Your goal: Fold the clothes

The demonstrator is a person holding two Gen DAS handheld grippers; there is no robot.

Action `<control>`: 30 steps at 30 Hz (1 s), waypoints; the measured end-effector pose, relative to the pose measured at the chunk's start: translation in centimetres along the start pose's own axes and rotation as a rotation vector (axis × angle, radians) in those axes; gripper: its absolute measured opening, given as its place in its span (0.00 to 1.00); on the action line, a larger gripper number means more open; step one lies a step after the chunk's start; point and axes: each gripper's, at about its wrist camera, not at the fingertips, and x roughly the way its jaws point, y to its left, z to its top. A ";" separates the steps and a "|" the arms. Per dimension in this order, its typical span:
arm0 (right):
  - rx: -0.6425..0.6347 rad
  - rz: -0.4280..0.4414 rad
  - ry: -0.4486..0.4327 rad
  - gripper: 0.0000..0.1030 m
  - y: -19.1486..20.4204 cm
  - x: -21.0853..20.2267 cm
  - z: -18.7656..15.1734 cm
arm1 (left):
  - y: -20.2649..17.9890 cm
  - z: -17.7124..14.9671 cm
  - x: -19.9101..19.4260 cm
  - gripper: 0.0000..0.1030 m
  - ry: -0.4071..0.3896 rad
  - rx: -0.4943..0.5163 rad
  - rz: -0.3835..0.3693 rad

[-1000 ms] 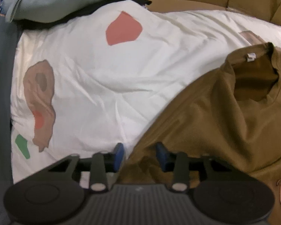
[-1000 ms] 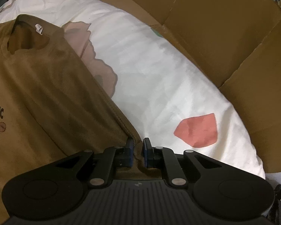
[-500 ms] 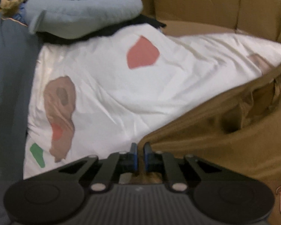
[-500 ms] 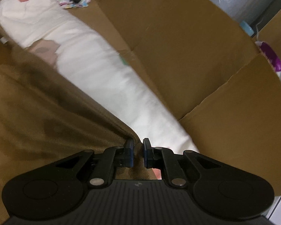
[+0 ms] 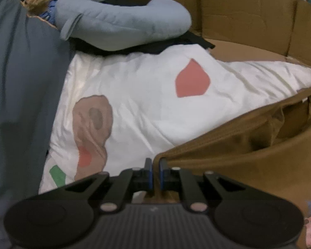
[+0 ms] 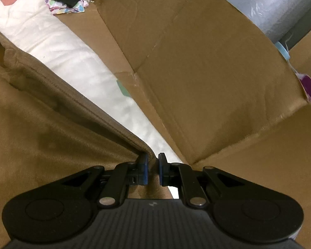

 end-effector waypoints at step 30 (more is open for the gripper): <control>0.093 0.248 -0.116 0.31 1.6 -1.5 4.5 | -8.7 2.6 1.5 0.51 -0.089 0.219 -0.081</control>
